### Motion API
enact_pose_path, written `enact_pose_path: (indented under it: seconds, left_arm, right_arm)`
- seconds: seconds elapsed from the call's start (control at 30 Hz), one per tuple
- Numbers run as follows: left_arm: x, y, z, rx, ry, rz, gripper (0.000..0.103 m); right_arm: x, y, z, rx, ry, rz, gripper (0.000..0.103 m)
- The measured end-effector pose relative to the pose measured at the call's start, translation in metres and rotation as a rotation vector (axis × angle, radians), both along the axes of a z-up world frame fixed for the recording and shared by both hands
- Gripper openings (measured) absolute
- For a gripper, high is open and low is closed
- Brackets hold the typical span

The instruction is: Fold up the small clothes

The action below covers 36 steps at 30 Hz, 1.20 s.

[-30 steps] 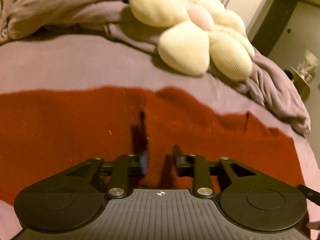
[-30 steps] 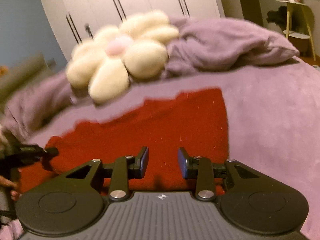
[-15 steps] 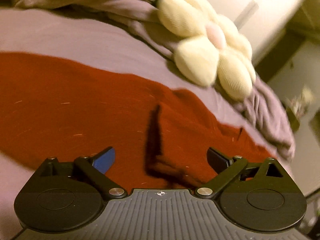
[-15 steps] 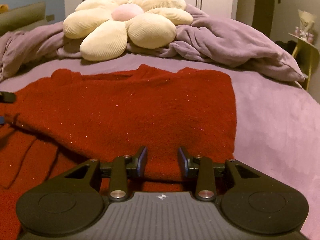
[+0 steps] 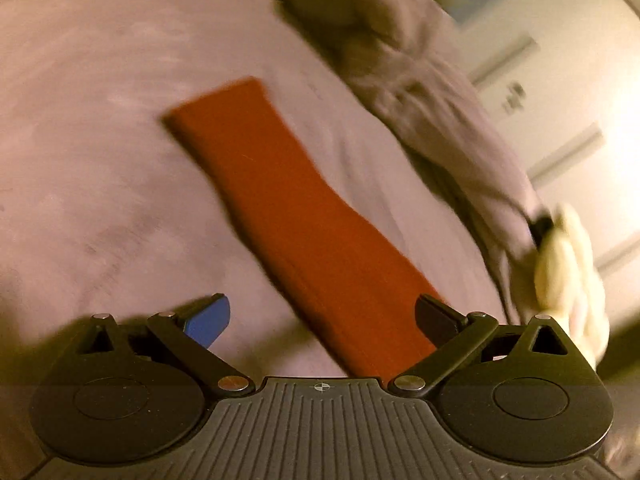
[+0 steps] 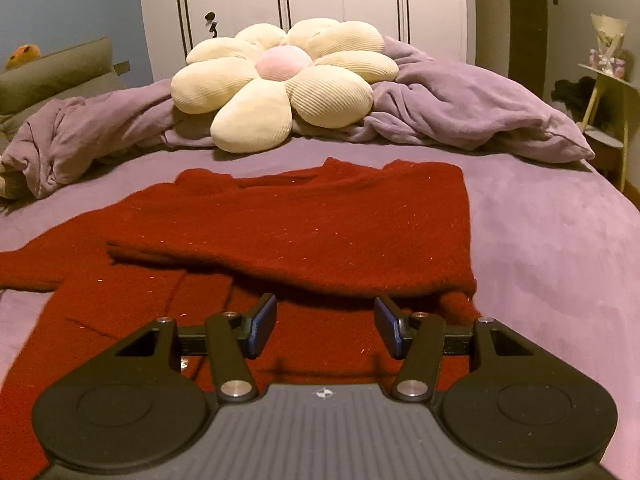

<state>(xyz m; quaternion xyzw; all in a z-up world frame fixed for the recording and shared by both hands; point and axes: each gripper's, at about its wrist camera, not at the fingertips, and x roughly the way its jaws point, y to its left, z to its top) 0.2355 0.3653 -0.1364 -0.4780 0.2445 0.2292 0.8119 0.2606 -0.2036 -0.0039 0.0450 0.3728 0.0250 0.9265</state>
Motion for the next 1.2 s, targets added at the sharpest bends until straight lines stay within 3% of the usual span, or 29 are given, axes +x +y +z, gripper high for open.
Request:
enact_pose_path:
  seconds: [0.13, 0.2, 0.23, 0.27, 0.33, 0.37, 0.43, 0.47, 0.53, 0.63, 0.73, 0.87, 0.97, 1.03, 1.07, 1.1, 1.2]
  left_arm:
    - [-0.006, 0.038, -0.016, -0.136, -0.123, 0.143, 0.099]
    - [-0.001, 0.048, -0.016, -0.144, -0.140, 0.160, 0.094]
    - [0.004, 0.052, -0.014, -0.132, -0.142, 0.156, 0.087]
    - [0.008, 0.057, -0.014, -0.122, -0.132, 0.150, 0.071]
    - [0.016, 0.065, -0.018, -0.133, -0.104, 0.139, 0.062]
    - [0.018, 0.069, -0.022, -0.143, -0.103, 0.135, 0.052]
    - [0.018, 0.074, -0.028, -0.157, -0.094, 0.141, 0.019]
    - [0.019, 0.076, -0.030, -0.170, -0.088, 0.137, 0.011]
    - [0.015, 0.076, -0.027, -0.144, -0.099, 0.116, 0.011]
    - [0.025, 0.057, 0.002, 0.039, -0.097, 0.008, 0.011]
    - [0.044, 0.019, 0.044, 0.154, -0.179, -0.133, 0.010]
    - [0.077, -0.081, 0.109, 0.263, -0.351, -0.438, 0.010]
    - [0.093, -0.180, 0.136, 0.310, -0.447, -0.683, 0.012]
    - [0.101, -0.244, 0.138, 0.338, -0.465, -0.840, 0.024]
    - [0.103, -0.275, 0.134, 0.344, -0.455, -0.941, 0.043]
    - [0.102, -0.300, 0.128, 0.354, -0.437, -1.016, 0.052]
    - [0.090, -0.339, 0.097, 0.343, -0.366, -1.099, 0.051]
  right_arm:
    - [-0.001, 0.004, 0.009, -0.001, -0.004, -0.028, 0.054]
    - [0.000, 0.006, 0.011, 0.010, 0.005, -0.044, 0.054]
    - [0.001, 0.007, 0.011, 0.017, 0.011, -0.053, 0.054]
    - [0.001, 0.008, 0.011, 0.023, 0.020, -0.059, 0.054]
    - [0.002, 0.011, 0.010, 0.024, 0.029, -0.065, 0.054]
    - [0.001, 0.013, 0.010, 0.021, 0.028, -0.064, 0.054]
    - [0.000, 0.017, 0.010, 0.014, 0.031, -0.059, 0.054]
    - [0.000, 0.018, 0.009, 0.012, 0.034, -0.057, 0.054]
    - [0.000, 0.018, 0.008, 0.014, 0.037, -0.053, 0.054]
    - [-0.002, 0.016, 0.008, 0.018, 0.027, -0.053, 0.054]
    - [-0.004, 0.011, 0.008, 0.035, 0.018, -0.063, 0.054]
    - [-0.008, 0.004, 0.010, 0.064, 0.005, -0.080, 0.054]
    - [-0.012, -0.004, 0.014, 0.098, -0.014, -0.087, 0.054]
    - [-0.014, -0.009, 0.016, 0.115, -0.023, -0.089, 0.054]
    - [-0.014, -0.012, 0.018, 0.120, -0.023, -0.090, 0.054]
    - [-0.013, -0.015, 0.018, 0.126, -0.022, -0.089, 0.054]
    - [-0.004, -0.024, 0.020, 0.167, -0.015, -0.081, 0.054]
